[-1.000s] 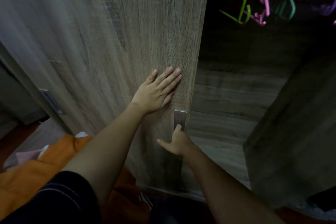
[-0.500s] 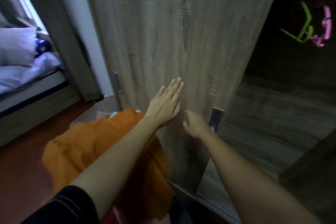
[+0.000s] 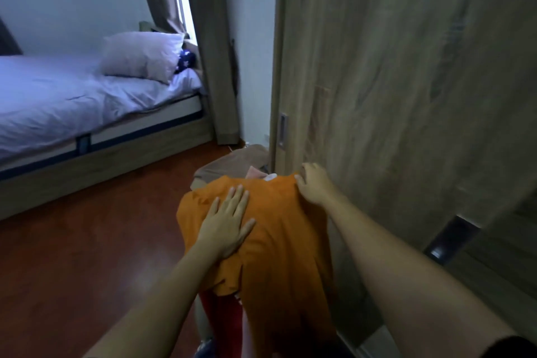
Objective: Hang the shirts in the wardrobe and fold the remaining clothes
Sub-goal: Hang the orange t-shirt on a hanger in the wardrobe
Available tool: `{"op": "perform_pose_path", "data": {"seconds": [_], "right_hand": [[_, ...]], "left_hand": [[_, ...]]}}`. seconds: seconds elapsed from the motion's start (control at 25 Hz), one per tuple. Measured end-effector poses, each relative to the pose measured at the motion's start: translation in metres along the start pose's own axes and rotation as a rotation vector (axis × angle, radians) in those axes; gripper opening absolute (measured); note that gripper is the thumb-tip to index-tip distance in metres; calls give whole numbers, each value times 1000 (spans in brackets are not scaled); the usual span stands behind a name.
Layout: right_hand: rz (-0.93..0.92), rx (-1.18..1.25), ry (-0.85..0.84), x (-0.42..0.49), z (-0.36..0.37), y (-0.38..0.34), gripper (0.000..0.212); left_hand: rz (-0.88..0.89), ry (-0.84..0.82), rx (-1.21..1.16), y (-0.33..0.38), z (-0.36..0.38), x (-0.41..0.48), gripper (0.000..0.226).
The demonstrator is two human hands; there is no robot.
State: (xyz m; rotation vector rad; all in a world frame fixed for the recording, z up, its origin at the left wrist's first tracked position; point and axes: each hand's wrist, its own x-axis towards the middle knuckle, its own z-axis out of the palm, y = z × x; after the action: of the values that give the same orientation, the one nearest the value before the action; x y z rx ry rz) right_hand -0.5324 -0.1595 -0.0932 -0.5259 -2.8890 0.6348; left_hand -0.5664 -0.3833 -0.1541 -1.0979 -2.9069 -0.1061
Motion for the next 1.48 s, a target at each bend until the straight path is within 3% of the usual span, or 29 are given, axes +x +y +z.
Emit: {"op": "perform_pose_path", "data": {"seconds": [0.2,0.36,0.52,0.64,0.8,0.84,0.96,1.08,1.2,1.32,1.4,1.48], "right_hand": [[115,-86,-107,34,19,-9,57],[115,-221,-130,43,17,-15,42],[137,-237,-167,32,2,-14,38],[152,83,-80,16,-16,-14,11],[89,552,-4,-14,-46,-25,10],[39,625,10,-22,-56,-29,13],[-150,770,90,-44,-101,-40,24],[-263,802,216,-67,-159,-39,25],[-234,761,397,-94,-219,-25,28],[-183,633,526,-126,-259,-6,27],[-131,536,580,-150,-280,9,21],[-81,436,592,-179,-302,26,11]], "left_hand": [[-2,123,91,-11,29,8,69],[13,191,100,-17,39,11,64],[17,78,60,-13,28,12,72],[19,91,-138,-6,10,4,78],[-109,434,-489,23,-54,20,46],[-81,405,-541,33,-78,30,47],[171,75,-610,62,-148,51,64],[306,-126,-600,78,-193,54,18],[372,-103,-619,87,-200,50,56],[414,-115,-546,97,-191,46,72],[430,-98,-612,110,-204,47,60],[487,-40,-782,128,-232,48,26]]}}
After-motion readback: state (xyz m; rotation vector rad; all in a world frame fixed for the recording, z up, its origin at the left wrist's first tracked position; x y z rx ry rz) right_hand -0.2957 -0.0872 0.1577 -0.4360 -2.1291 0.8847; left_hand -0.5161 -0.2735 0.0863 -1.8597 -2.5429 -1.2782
